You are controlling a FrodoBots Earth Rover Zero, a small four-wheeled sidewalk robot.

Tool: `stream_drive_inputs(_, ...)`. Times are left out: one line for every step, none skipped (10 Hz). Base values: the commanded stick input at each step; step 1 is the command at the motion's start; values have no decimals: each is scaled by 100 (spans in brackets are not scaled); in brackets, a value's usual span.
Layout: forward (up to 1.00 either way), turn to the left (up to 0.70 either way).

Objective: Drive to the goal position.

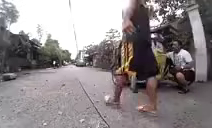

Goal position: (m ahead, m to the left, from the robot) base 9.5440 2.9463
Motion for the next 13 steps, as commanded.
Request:
stream_drive_inputs(0,45)
stream_drive_inputs(5,44)
stream_drive_inputs(82,30)
stream_drive_inputs(100,10)
stream_drive_inputs(100,0)
stream_drive_inputs(100,0)
stream_drive_inputs(100,0)
stream_drive_inputs(100,0)
stream_drive_inputs(100,0)
stream_drive_inputs(100,0)
stream_drive_inputs(100,0)
stream_drive_inputs(100,0)
stream_drive_inputs(100,0)
